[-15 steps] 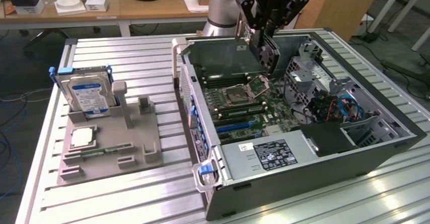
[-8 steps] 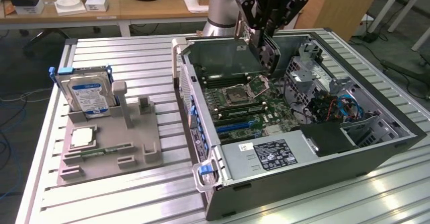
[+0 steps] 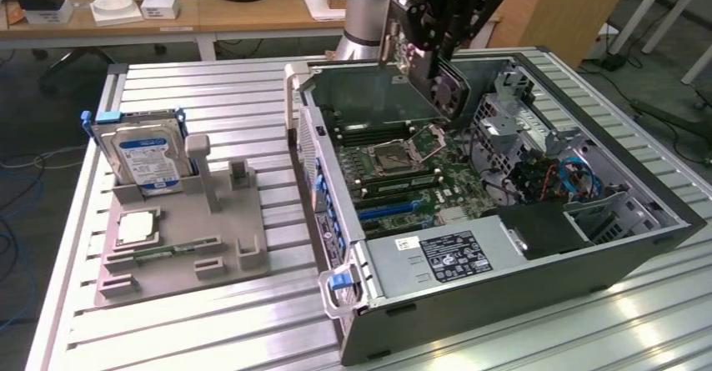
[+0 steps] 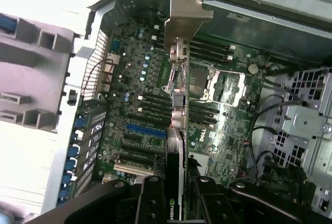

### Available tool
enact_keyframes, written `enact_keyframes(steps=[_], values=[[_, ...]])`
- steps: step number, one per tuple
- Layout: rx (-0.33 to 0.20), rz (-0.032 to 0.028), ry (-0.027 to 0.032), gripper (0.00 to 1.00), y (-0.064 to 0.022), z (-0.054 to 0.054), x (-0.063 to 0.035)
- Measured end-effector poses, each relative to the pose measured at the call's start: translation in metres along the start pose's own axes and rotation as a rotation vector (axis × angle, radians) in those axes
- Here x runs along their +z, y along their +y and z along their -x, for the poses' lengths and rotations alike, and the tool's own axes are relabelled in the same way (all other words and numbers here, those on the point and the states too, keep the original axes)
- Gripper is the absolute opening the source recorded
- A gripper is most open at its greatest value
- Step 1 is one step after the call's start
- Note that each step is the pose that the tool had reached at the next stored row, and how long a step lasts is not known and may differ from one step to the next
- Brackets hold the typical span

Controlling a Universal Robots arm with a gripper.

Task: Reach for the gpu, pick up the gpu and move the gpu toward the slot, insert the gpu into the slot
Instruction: 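Insert the gpu into the slot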

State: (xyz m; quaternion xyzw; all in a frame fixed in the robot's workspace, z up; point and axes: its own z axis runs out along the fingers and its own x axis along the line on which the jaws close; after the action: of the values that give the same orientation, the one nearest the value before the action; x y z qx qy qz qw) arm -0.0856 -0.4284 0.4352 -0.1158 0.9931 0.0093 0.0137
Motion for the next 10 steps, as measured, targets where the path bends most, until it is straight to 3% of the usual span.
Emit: enact_keyframes(steps=[10], values=[[-0.174, 0.0051, 0.0027, 0.26, 0.0, 0.0, 0.0003]])
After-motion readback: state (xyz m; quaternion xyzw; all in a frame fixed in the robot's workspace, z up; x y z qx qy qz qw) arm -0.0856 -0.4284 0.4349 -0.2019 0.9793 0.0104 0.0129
